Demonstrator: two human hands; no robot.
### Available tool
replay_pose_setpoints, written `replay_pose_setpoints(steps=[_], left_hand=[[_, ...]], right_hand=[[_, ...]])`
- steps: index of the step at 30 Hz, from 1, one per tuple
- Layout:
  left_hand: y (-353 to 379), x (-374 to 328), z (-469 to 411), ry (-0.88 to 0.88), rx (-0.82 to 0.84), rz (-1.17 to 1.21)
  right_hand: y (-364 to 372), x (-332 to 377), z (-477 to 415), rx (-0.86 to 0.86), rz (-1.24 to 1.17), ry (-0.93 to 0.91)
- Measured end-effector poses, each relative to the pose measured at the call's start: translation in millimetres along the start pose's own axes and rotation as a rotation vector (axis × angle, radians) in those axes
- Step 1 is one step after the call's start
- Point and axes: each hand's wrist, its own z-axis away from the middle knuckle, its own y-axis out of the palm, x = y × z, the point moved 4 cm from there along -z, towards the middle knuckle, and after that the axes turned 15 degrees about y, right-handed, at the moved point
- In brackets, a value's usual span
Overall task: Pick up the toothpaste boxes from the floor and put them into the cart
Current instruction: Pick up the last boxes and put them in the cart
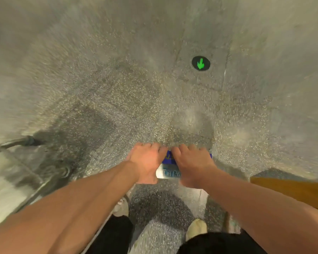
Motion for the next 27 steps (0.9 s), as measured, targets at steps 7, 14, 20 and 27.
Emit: replay_pose_setpoints(steps=[7, 14, 20, 27], left_hand=[[-208.9, -17.7, 174.6, -0.192, -0.091, 0.008], [-348.0, -27.0, 327.7, -0.411, -0.250, -0.009], [-385.3, 9.9, 427.6, -0.579, -0.293, -0.006], [-379.8, 79.4, 522.7, -0.699, -0.330, -0.017]], right_hand=[[-239.8, 28.3, 119.8, -0.145, 0.086, -0.147], [-421.4, 74.3, 211.1, -0.330, 0.202, -0.320], [-522.6, 154.5, 237.7, -0.419, 0.308, -0.472], [-574.9, 268.8, 224.0, -0.429, 0.331, -0.594]])
